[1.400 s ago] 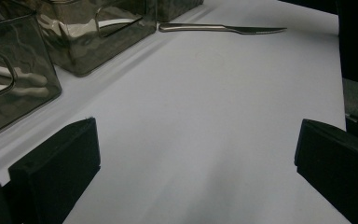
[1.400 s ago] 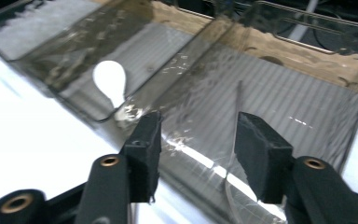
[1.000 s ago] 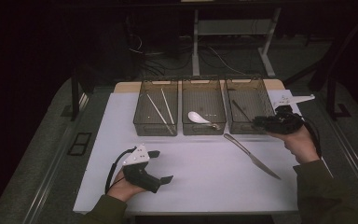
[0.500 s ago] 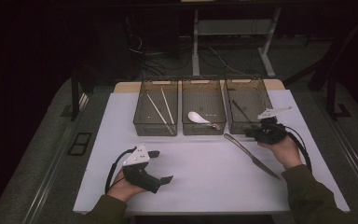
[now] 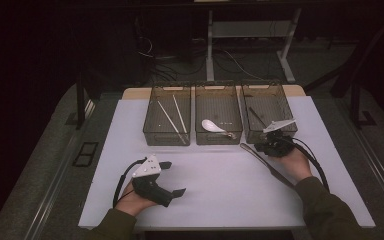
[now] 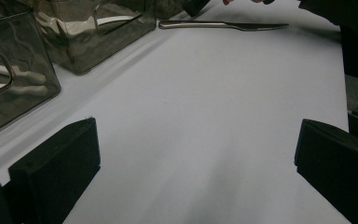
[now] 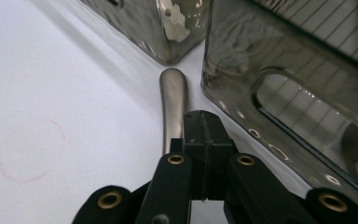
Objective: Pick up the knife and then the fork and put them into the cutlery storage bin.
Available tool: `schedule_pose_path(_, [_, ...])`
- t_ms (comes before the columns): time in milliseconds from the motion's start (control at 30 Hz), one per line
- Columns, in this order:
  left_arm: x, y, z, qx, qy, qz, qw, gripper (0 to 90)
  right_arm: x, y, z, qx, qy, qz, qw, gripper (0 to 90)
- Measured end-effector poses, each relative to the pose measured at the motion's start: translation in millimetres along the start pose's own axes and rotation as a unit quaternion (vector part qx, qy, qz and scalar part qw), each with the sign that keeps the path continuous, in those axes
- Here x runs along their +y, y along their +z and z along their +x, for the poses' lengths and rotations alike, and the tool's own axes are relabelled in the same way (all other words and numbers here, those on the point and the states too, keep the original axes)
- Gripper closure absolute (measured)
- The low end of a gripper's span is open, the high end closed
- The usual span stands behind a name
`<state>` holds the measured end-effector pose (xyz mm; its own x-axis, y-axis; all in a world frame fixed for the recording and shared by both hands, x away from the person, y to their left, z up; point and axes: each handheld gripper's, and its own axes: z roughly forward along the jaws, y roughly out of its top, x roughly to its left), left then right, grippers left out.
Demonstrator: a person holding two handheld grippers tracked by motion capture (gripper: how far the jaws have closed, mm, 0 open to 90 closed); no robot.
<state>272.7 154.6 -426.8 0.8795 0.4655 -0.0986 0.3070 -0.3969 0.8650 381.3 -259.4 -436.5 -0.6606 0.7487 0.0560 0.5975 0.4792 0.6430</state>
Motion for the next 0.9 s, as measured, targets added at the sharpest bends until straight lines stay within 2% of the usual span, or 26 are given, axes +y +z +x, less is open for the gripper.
schedule_pose_path(167, [-0.1, 0.3, -0.2, 0.000, -0.001, 0.000, 1.0000, 0.0, 0.2, 6.7, 1.8, -0.002, -0.005, 0.007, 1.0000, 89.8])
schedule_pose_path(467, [-0.2, 0.4, 0.1, -0.001, -0.001, 0.000, 1.0000, 0.0, 4.0, 12.8, 2.5, 0.000, -0.003, 0.003, 1.0000, 89.8])
schedule_pose_path(567, [-0.2, 0.6, -0.1, -0.001, -0.002, 0.000, 1.0000, 0.0, 5.0, 15.9, 4.3, 0.006, -0.002, 0.006, 1.0000, 89.8])
schedule_pose_path(900, [-0.1, 0.5, -0.4, -0.002, -0.002, -0.001, 1.0000, 0.0, 7.4, 17.1, 15.7, 0.029, -0.027, 0.012, 0.9991, 89.8])
